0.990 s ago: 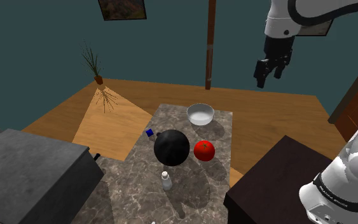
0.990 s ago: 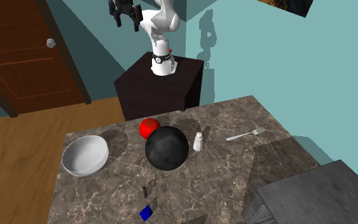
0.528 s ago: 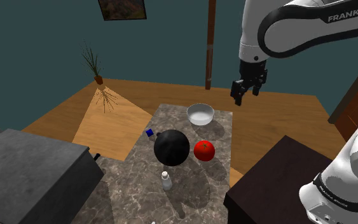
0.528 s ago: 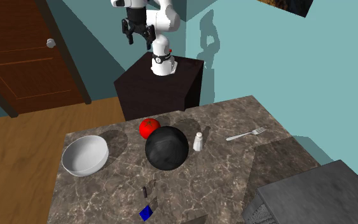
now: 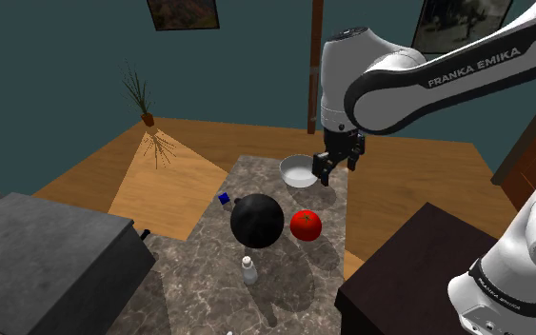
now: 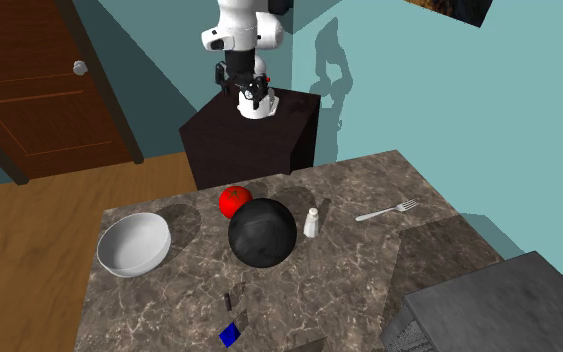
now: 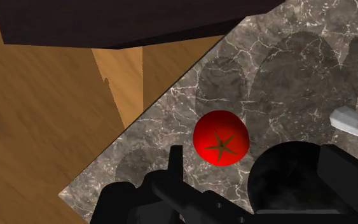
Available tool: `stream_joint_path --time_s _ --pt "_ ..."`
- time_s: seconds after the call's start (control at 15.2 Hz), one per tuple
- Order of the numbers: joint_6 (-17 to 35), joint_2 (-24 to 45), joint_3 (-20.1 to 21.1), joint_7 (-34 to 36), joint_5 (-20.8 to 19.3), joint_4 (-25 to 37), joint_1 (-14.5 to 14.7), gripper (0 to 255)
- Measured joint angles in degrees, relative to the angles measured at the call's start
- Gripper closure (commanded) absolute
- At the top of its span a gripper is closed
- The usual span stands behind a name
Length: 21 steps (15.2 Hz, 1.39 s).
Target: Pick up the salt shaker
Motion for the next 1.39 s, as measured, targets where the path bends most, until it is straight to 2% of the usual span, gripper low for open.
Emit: stream_joint_path --time_s 0.33,0.79,1.06,1.39 --pt "6.08 8.75 4.06 6.14 -1.16 2.4 0.75 0" --pt "12.8 25.01 8.45 17.42 -7.73 10.51 2.4 0" --pt "15.27 34.04 8.76 23.64 -12.72 15.84 4.62 0" --pt "16.69 45.55 7.4 30.31 -18.39 24.51 9.04 0"
